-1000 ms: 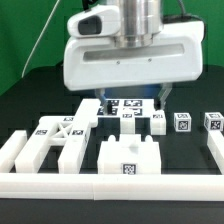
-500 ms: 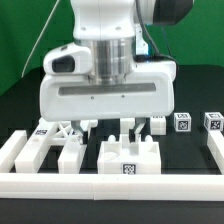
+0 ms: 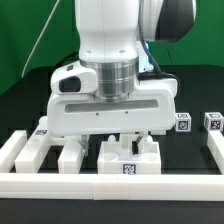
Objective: Assemble chair
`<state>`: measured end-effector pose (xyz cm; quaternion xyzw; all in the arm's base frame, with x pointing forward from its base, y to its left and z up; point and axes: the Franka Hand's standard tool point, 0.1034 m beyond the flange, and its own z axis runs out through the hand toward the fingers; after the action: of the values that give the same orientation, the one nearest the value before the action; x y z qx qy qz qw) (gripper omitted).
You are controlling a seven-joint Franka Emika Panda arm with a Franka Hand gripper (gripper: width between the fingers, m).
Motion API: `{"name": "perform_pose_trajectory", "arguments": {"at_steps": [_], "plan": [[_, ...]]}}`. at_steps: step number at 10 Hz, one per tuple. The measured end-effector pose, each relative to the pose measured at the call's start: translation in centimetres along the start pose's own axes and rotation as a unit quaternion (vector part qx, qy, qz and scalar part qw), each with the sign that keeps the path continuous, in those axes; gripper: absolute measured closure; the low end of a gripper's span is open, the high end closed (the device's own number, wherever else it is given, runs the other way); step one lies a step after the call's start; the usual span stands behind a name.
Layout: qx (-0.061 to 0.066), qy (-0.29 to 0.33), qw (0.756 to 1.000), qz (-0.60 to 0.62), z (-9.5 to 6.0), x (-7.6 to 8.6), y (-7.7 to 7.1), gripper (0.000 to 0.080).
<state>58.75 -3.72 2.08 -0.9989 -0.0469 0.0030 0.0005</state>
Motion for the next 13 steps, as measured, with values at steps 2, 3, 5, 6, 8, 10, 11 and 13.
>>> {"name": "perform_pose_trajectory", "arguments": {"at_steps": [2, 3, 5, 6, 8, 10, 11, 13], "plan": [[0.0, 0.0, 1.0, 0.0, 0.01, 0.0, 0.0, 0.0162], [0.0, 0.0, 1.0, 0.0, 0.01, -0.01, 0.0, 0.0344], [0.0, 0.0, 1.0, 0.0, 0.02, -0.01, 0.0, 0.0523], [0.0, 0.0, 1.0, 0.0, 0.02, -0.01, 0.0, 0.0703], [0.0, 0.0, 1.0, 0.0, 0.02, -0.01, 0.0, 0.0769], [0.0, 0.0, 1.0, 0.0, 0.02, -0.01, 0.0, 0.077], [0.0, 0.0, 1.0, 0.0, 0.02, -0.01, 0.0, 0.077], [0.0, 0.0, 1.0, 0.0, 0.02, -0.01, 0.0, 0.077]]}}
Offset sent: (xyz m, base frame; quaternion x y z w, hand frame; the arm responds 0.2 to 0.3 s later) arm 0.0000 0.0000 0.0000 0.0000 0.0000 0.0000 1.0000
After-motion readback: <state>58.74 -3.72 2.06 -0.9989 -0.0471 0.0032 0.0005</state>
